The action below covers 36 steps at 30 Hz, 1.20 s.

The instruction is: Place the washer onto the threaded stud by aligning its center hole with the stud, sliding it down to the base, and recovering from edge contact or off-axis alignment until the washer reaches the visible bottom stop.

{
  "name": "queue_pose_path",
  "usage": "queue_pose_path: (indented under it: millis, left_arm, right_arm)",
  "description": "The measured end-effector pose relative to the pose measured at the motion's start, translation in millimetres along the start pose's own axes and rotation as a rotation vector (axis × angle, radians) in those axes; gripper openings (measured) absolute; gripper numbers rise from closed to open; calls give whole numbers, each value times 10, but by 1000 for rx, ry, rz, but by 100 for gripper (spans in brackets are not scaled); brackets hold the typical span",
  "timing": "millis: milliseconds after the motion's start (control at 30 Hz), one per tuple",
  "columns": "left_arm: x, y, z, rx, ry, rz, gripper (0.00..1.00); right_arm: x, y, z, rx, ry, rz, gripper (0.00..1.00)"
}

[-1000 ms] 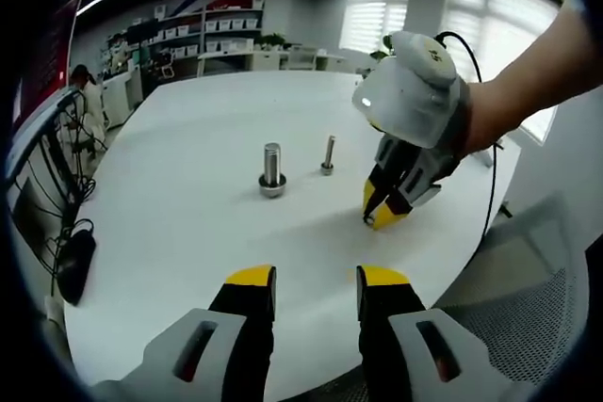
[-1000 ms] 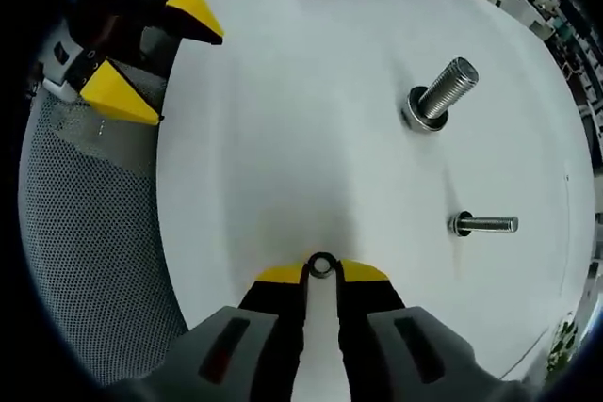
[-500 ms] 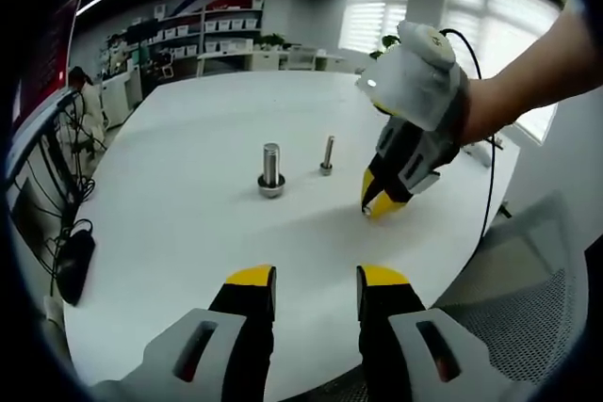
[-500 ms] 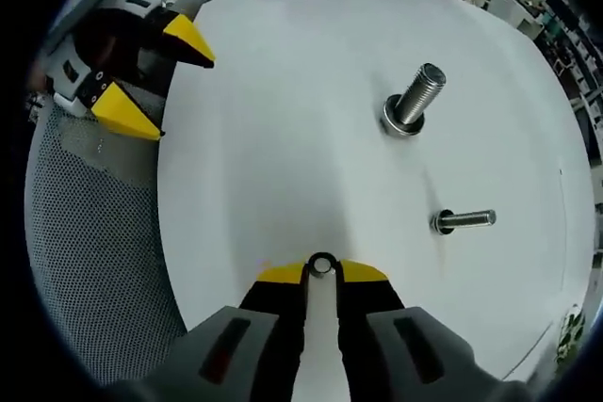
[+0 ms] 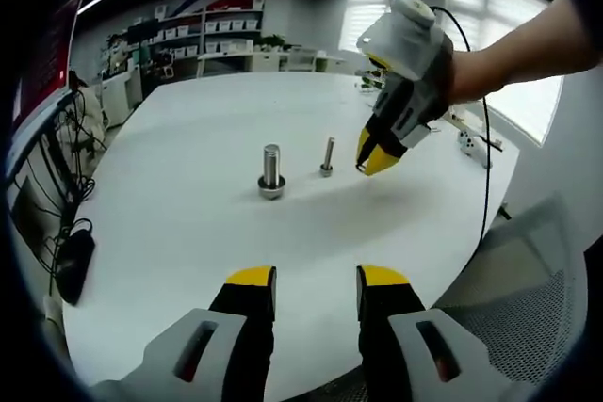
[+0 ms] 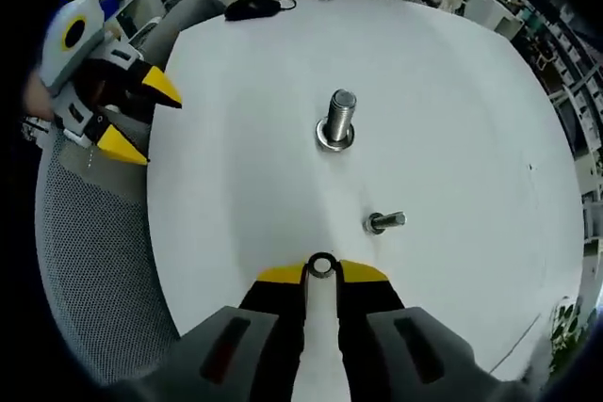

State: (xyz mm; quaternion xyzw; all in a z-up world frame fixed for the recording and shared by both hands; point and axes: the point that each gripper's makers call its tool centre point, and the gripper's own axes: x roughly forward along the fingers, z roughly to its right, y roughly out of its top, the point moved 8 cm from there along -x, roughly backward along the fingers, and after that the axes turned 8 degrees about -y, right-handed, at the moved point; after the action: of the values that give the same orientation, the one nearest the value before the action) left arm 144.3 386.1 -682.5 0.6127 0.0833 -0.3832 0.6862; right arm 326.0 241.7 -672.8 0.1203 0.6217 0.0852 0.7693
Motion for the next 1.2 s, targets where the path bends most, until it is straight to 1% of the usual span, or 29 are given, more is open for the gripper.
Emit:
queue_pose_path:
  millis: [67, 200, 400, 467, 633, 900, 1033, 1200]
  left_arm:
    - [-1, 1, 1, 1, 0, 1, 32]
    - [-1, 0, -1, -1, 0, 0, 32]
    - [-2, 0, -3, -3, 1, 2, 32]
    - [-3, 4, -4, -2, 1, 5, 32]
    - [-1, 0, -7, -3, 2, 5, 32]
    - [-1, 2, -7, -6, 2, 4, 32]
    - [3, -9, -7, -11, 2, -3, 32]
    - [11, -5, 2, -4, -5, -8, 32]
  right_arm:
    - [-37, 44, 56, -21, -12, 1, 13]
    - [-74, 143, 164, -24, -35, 16, 13]
    - [-87, 239, 257, -53, -61, 22, 13]
    - [-80, 252, 296, -61, -74, 16, 13]
    - [-52, 265, 374, -42, -84, 6, 13]
    - [15, 282, 415, -40, -74, -7, 13]
    - [36, 296, 433, -14, -61, -6, 13]
    - [78, 285, 423, -25, -53, -21, 13]
